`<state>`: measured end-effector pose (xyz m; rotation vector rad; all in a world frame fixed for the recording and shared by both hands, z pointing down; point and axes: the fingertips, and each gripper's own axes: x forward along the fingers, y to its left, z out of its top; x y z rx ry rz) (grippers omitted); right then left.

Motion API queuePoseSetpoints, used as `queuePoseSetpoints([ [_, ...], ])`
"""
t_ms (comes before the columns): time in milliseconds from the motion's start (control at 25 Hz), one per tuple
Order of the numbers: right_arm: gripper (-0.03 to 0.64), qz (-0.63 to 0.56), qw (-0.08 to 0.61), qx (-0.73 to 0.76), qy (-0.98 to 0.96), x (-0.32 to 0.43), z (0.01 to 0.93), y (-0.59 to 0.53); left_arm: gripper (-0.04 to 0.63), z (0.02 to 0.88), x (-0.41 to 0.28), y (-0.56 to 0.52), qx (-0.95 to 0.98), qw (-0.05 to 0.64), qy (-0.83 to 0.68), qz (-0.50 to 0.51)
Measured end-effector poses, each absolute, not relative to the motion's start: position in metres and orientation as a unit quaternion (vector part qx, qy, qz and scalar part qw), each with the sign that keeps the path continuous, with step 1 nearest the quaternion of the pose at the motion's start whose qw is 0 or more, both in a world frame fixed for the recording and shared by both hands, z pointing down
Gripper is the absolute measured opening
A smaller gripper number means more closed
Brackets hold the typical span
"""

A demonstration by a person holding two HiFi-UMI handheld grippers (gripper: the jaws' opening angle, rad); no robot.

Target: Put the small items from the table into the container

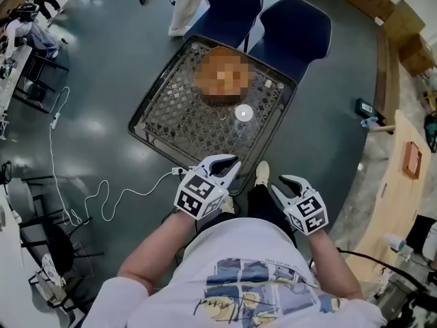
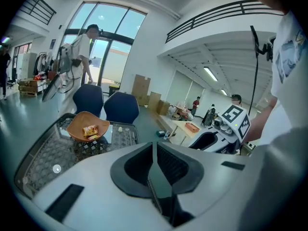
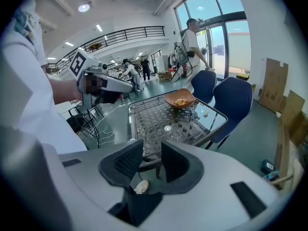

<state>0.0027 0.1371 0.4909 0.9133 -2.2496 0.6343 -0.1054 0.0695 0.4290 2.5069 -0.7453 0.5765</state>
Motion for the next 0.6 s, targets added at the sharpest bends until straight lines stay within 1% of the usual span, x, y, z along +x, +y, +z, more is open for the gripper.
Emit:
queuePoseSetpoints([
  [120, 0.123, 0.255, 0.306, 0.355, -0.846, 0.028, 0.496, 0.126, 0.017, 0.443, -0.077, 0.04, 0.907, 0.237, -0.268, 0.221],
  [280, 0.123, 0.279, 0.3, 0.371, -0.834, 0.062, 0.504, 0.11, 0.076, 0.467, -0.042, -0.009, 0.899, 0.244, -0.272, 0.241],
  [440, 0.123, 0.294, 0.294, 0.388, -0.823, 0.103, 0.516, 0.083, 0.087, 0.495, -0.005, -0.066, 0.89, 0.242, -0.287, 0.26],
  [600, 0.123, 0.321, 0.29, 0.394, -0.811, 0.129, 0.529, 0.073, 0.094, 0.523, 0.024, -0.11, 0.876, 0.251, -0.297, 0.284],
])
